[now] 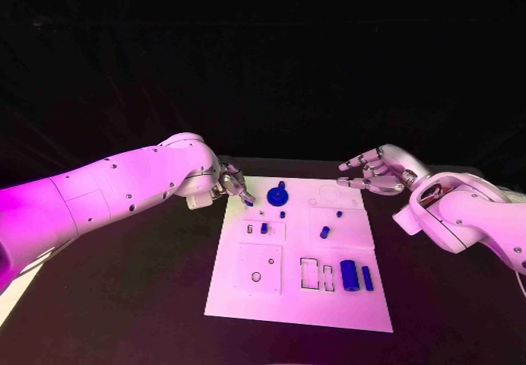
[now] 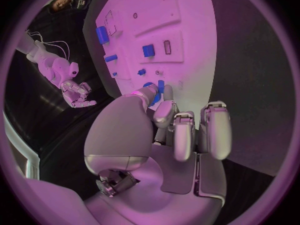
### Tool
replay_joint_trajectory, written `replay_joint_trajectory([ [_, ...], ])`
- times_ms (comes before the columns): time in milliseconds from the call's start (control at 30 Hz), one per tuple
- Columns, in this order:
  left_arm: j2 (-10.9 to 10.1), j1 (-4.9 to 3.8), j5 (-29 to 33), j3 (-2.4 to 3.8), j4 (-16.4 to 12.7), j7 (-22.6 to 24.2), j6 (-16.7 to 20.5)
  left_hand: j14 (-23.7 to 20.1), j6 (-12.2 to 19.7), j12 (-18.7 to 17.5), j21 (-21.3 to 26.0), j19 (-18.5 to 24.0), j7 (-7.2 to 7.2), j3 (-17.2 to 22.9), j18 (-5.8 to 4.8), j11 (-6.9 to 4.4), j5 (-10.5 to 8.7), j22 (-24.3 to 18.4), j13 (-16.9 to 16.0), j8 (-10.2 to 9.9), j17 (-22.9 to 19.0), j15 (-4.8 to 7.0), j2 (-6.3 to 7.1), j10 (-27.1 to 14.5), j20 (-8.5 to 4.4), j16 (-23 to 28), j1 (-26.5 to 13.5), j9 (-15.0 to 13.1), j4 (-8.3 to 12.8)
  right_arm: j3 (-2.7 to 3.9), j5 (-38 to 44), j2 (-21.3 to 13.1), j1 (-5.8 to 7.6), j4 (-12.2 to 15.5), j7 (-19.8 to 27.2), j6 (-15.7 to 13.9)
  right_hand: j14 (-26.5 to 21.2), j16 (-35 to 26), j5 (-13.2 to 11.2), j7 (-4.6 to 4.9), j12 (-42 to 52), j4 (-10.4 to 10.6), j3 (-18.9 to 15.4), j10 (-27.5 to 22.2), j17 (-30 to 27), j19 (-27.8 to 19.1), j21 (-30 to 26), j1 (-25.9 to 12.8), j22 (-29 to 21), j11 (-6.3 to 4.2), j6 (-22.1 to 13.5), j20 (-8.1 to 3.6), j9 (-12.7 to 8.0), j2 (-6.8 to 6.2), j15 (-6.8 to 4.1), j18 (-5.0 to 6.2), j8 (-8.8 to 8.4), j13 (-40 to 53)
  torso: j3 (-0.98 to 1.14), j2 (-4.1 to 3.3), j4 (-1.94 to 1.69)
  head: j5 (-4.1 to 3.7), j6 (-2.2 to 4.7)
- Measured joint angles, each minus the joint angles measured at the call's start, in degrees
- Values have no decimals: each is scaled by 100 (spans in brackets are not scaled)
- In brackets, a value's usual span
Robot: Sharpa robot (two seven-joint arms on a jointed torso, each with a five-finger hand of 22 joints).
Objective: Assemble the parts on the task board
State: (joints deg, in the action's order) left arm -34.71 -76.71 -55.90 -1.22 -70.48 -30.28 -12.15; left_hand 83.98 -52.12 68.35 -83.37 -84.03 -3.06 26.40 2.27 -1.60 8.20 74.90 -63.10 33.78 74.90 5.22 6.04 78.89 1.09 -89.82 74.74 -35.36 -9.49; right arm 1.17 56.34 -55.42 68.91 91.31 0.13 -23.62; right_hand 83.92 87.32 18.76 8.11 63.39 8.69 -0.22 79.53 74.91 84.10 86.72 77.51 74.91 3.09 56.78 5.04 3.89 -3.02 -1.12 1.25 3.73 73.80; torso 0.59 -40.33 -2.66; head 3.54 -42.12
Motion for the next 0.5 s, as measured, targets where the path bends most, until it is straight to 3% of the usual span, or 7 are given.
replay_joint_trajectory([
  [333,-363,203,-193,-52,-877,-16,487,0,-1,0,0,0,0,82,0,-4,-1,0,-13,0,5,0,61,4,0,0,-61,0,51,-1,0,-3,-18,-16,2,11,0,0,0,0,0,0,0,0,-1,0,0,0,-1,0,0,0,0,0,0,0,0,0,-2,1,-8,15,-46],
  [500,-451,289,-240,-59,-1053,-67,578,0,-6,0,0,0,-5,121,0,-4,-6,0,-19,0,4,0,76,4,0,0,-76,1,87,-1,0,-1,-22,-17,3,12,0,0,0,0,0,0,0,0,-1,0,0,0,-1,0,0,0,0,0,0,0,0,0,-1,1,-8,30,-69],
])
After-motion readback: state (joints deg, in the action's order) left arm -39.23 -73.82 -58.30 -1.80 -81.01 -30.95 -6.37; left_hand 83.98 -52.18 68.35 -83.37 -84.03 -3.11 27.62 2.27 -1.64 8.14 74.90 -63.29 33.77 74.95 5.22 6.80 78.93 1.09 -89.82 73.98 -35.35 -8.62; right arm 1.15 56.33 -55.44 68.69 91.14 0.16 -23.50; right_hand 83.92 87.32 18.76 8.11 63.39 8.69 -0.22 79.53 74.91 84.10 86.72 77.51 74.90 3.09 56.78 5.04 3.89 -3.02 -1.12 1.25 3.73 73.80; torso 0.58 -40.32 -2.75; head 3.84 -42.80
